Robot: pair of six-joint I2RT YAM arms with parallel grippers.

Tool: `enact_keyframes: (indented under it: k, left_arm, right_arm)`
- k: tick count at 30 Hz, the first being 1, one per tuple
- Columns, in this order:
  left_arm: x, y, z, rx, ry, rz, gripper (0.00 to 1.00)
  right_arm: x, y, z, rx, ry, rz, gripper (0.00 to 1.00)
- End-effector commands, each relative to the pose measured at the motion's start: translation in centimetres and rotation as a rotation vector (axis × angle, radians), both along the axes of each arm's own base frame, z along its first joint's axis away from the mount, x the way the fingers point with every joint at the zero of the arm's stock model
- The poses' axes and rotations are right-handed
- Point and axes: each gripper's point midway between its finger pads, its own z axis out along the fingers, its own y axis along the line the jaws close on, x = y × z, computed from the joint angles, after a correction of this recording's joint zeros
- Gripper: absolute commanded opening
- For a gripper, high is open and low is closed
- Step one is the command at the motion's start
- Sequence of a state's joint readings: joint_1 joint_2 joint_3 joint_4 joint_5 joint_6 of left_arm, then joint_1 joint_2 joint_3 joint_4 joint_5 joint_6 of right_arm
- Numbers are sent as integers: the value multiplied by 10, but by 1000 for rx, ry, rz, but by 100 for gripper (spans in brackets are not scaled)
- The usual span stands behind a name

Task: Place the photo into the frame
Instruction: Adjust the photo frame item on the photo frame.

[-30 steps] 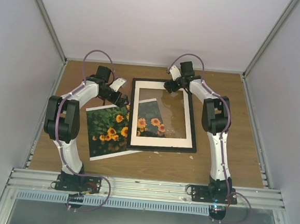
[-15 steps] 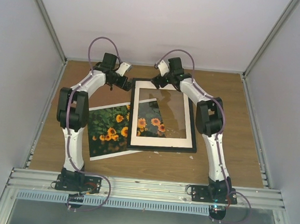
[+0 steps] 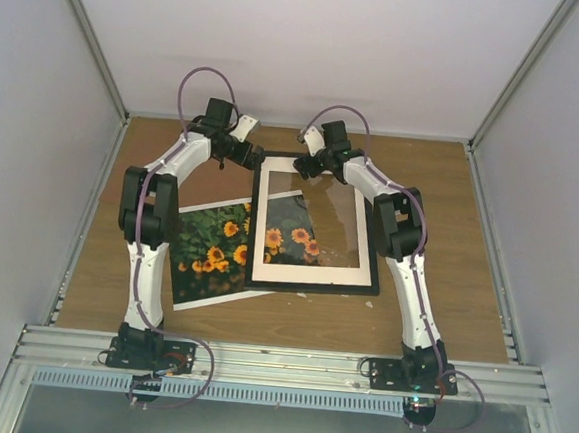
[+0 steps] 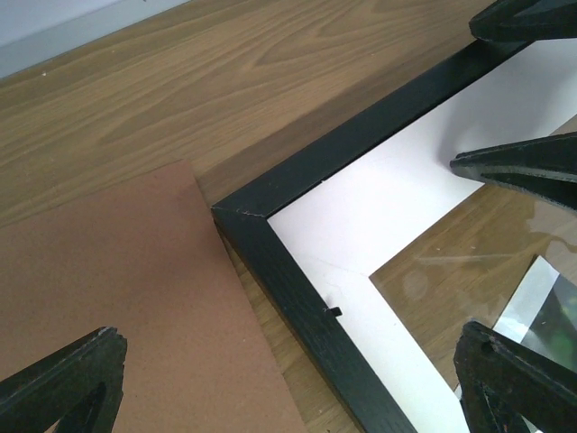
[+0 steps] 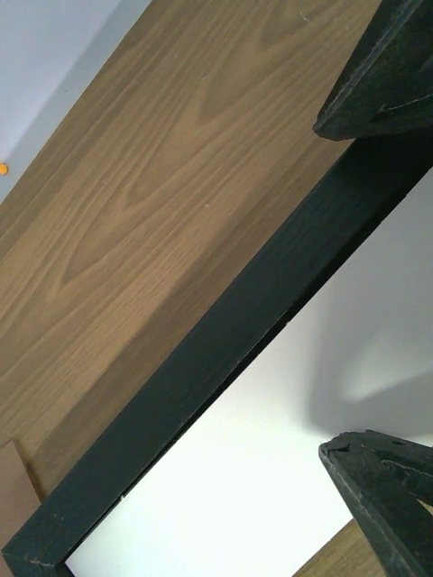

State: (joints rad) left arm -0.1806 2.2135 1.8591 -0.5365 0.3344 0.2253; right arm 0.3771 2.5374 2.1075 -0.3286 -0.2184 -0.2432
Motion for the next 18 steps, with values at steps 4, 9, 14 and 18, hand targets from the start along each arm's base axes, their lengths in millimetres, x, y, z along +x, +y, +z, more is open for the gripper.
enact_keyframes:
  k: [4, 9, 14, 18]
  left_arm:
    - [10, 0, -6, 13, -21, 14, 99]
    - [21, -3, -4, 25, -62, 15, 99]
    - [38, -27, -15, 55, -93, -13, 99]
    - [44, -42, -25, 70, -105, -28, 99]
  right_arm:
    - [-11, -1, -18, -28, 44, 17, 88]
    - [-10, 6, 1, 1, 27, 37, 88]
    - [-7, 0, 31, 35, -1, 26, 88]
    - [-5, -10, 42, 42, -11, 6, 88]
